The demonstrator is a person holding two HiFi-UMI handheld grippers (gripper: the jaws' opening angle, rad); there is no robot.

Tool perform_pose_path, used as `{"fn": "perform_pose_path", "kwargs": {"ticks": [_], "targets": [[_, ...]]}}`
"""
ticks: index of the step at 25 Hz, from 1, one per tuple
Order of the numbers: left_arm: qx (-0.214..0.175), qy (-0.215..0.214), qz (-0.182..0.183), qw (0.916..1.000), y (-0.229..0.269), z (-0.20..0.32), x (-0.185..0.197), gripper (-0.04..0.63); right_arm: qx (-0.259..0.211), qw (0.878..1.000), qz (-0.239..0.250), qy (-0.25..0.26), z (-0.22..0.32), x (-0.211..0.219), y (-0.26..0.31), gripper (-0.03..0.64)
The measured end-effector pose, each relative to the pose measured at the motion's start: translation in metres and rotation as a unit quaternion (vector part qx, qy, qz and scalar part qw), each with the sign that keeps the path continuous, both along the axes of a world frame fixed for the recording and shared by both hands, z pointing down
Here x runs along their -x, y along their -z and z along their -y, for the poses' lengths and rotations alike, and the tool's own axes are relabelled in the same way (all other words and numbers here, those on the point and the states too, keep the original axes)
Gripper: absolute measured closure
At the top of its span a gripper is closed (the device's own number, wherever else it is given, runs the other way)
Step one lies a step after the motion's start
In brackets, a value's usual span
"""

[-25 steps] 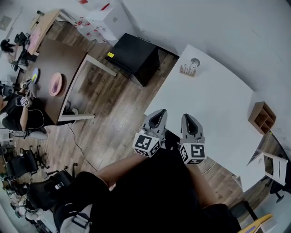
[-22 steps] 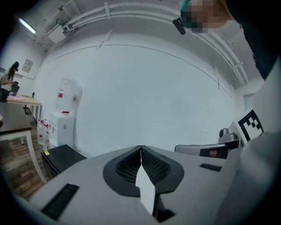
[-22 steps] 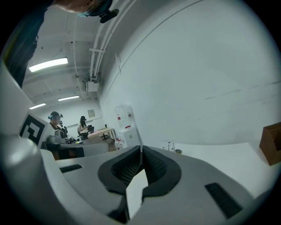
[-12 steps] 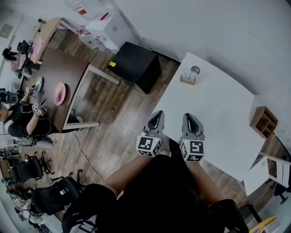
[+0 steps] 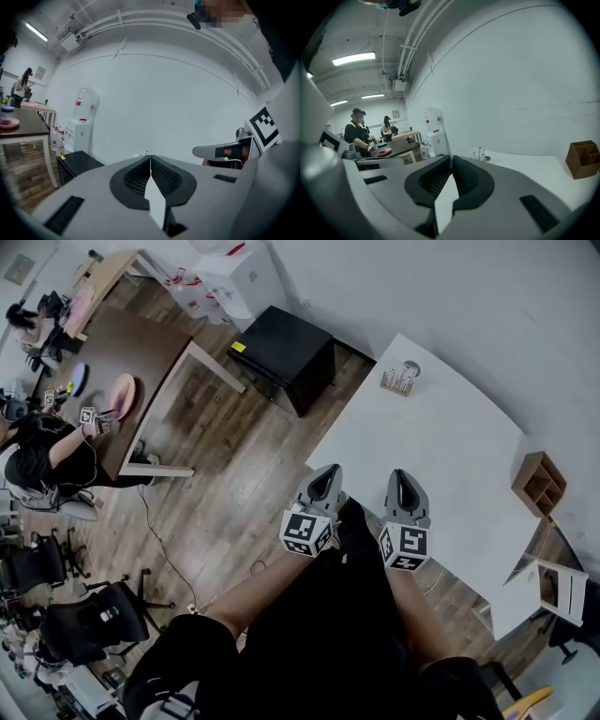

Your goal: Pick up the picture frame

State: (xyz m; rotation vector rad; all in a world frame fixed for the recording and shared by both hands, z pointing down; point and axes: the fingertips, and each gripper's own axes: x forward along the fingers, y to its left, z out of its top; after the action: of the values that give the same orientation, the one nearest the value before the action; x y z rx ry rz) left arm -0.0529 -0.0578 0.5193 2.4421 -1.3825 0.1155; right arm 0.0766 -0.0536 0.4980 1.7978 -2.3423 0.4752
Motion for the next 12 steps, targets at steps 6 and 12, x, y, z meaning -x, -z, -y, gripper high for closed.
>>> {"fn": "perform_pose_path", "kwargs": {"ticks": [6, 12], "targets": [[-0.006, -0.016, 0.002, 0.9998, 0.001, 0.003, -0.009, 0.580, 0.000, 1.000, 0.000, -0.002, 0.001, 0.007, -0.004, 0.581], [-0.009, -0.038, 0.011, 0.9992, 0.000, 0.034, -0.017, 0.580, 0.005, 1.000, 0.001, -0.023, 0.035, -0.003, -0.016, 0.581]]}}
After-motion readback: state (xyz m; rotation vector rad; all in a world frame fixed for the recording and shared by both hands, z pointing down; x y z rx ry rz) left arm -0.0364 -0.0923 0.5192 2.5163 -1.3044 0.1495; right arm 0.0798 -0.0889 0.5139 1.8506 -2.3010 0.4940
